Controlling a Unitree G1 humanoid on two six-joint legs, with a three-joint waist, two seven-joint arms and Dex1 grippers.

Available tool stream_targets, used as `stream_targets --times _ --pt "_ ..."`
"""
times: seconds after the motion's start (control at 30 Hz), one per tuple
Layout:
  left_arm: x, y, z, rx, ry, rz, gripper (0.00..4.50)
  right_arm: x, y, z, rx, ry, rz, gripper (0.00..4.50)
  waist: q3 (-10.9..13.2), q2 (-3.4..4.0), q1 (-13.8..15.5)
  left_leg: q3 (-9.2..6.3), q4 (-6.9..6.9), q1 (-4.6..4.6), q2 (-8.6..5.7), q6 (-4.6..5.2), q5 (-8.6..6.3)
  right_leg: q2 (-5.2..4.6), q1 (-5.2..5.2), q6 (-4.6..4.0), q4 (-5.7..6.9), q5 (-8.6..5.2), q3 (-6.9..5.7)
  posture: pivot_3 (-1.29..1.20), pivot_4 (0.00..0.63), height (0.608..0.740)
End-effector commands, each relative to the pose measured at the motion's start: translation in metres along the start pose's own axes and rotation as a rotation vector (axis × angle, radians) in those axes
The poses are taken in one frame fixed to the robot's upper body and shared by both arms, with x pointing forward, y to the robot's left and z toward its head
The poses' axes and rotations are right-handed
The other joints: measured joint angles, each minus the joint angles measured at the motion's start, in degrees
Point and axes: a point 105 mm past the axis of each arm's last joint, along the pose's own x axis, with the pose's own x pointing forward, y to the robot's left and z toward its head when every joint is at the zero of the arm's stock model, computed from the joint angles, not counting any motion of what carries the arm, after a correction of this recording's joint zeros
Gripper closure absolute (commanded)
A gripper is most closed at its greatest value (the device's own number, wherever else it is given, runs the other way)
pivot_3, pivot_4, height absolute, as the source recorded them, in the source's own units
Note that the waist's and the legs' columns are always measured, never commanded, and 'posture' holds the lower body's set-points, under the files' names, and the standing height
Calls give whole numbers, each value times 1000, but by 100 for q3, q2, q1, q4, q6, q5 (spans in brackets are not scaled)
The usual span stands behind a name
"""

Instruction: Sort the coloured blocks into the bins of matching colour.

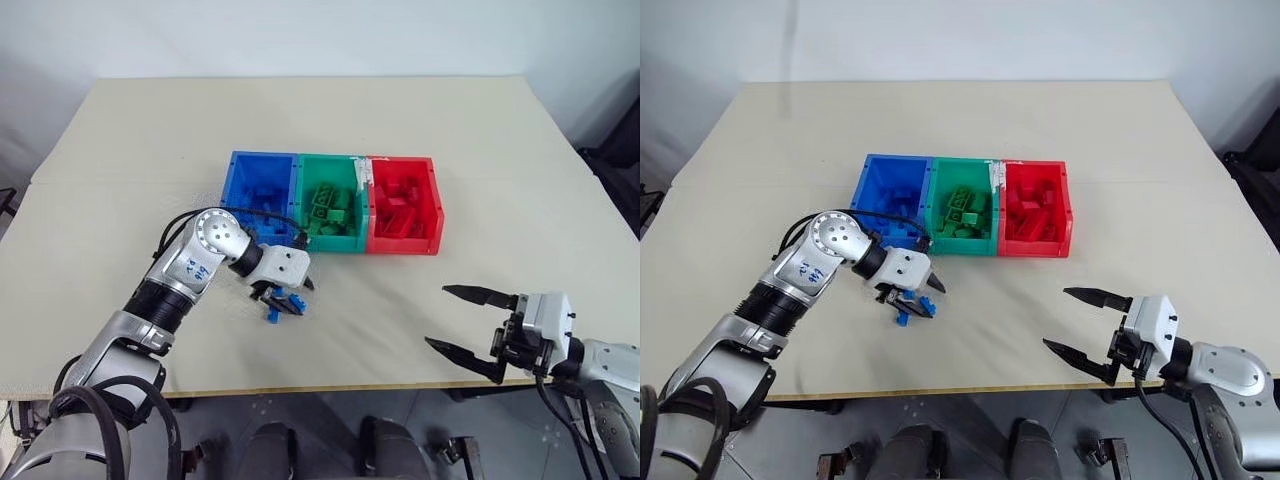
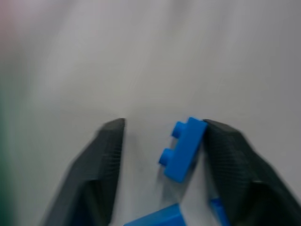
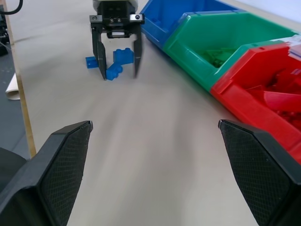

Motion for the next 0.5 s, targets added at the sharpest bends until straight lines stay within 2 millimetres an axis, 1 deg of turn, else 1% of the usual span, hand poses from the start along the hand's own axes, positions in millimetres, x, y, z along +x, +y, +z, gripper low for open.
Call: stream_targets --times 0.03,0.13,0.2,0.37,0.43,0.5 --pt "0 2 2 22 15 3 3147 -2 -5 10 -30 -16 18 0 0 0 -2 0 1 0 0 0 0 0 1 0 0 0 0 0 150 740" --pt "1 1 6 19 -9 9 4108 1 -7 11 -33 -21 36 0 0 0 8 -3 6 1 0 2 1 0 4 1 4 0 0 0 150 740" --pt "-1 2 11 3 -55 31 4164 3 -8 12 -34 -27 41 0 0 0 6 -4 8 0 0 2 1 -2 4 1 5 0 0 0 150 740" --pt "-12 9 27 -18 -171 128 4164 8 -8 13 -21 -49 51 0 0 0 -3 -6 7 -3 1 2 1 -1 1 1 3 0 -1 0 150 740" --pt "-26 16 39 -27 -261 227 4164 12 -9 17 -7 -87 37 0 0 0 -6 -7 8 -3 1 2 1 -2 2 1 3 0 -1 0 150 740" --pt "-48 24 46 -98 -354 372 4164 16 -11 21 7 -130 16 0 0 0 -9 -9 8 -3 2 2 1 -1 2 1 5 0 -1 0 150 740"
